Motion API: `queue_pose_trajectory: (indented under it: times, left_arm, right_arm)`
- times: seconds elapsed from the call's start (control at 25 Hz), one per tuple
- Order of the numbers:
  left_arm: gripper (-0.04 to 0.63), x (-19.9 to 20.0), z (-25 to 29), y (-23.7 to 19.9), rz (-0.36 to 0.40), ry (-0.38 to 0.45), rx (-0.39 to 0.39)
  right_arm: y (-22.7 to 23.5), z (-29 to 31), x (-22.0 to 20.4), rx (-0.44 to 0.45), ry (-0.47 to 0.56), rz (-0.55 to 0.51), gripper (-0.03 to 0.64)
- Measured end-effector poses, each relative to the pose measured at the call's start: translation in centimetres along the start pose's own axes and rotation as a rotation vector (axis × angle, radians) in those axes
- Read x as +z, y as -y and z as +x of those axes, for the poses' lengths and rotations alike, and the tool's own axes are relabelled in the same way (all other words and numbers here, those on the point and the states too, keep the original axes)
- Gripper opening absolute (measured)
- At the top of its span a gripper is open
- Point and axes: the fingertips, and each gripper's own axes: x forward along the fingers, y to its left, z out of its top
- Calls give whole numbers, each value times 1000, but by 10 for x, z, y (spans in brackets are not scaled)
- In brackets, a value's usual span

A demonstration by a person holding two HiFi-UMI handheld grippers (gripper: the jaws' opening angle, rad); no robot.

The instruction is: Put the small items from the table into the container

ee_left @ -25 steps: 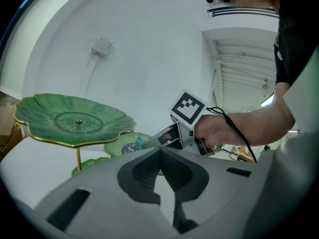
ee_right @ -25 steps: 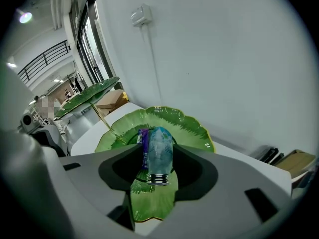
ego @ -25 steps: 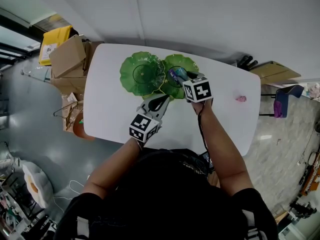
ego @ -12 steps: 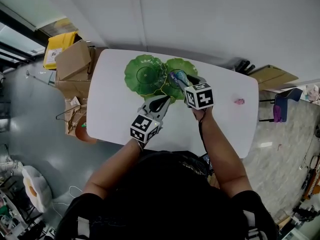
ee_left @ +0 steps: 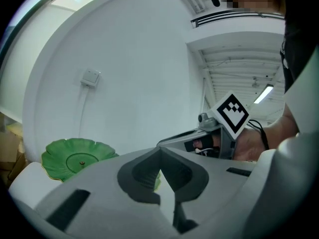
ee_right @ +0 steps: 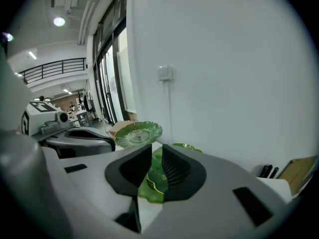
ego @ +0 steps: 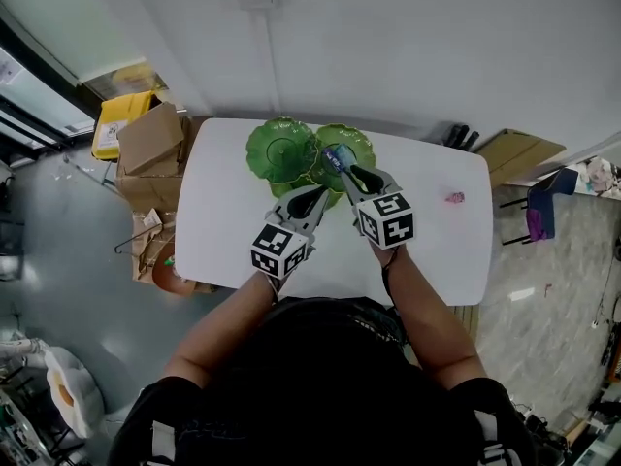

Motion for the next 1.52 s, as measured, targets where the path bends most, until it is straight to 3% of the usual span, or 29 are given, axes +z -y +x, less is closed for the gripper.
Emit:
queue_pose_trajectory:
  times: [0.2, 0.48, 0.8, 0.96, 1.16, 1.52]
  left_arm:
    - [8, 11, -14, 13, 0, 28, -17]
    - [8, 12, -31, 25, 1, 45, -41]
    - [8, 18, -46, 34, 28, 63, -45]
    - [8, 18, -46, 36, 1, 100, -39]
    - [8, 14, -31, 44, -11, 88, -41]
    - [8, 12, 43, 93, -1, 68, -60]
  right_arm:
    - [-35, -33, 7, 39, 101, -31, 23]
    - [-70, -52, 0, 57, 145, -37, 18]
    - [-79, -63, -2, 38, 148, -40, 18]
    - [-77, -68, -8, 32, 130, -50, 18]
    - [-62, -78, -11, 23, 127, -52, 18]
    - [12, -118, -35, 19, 126, -24, 18]
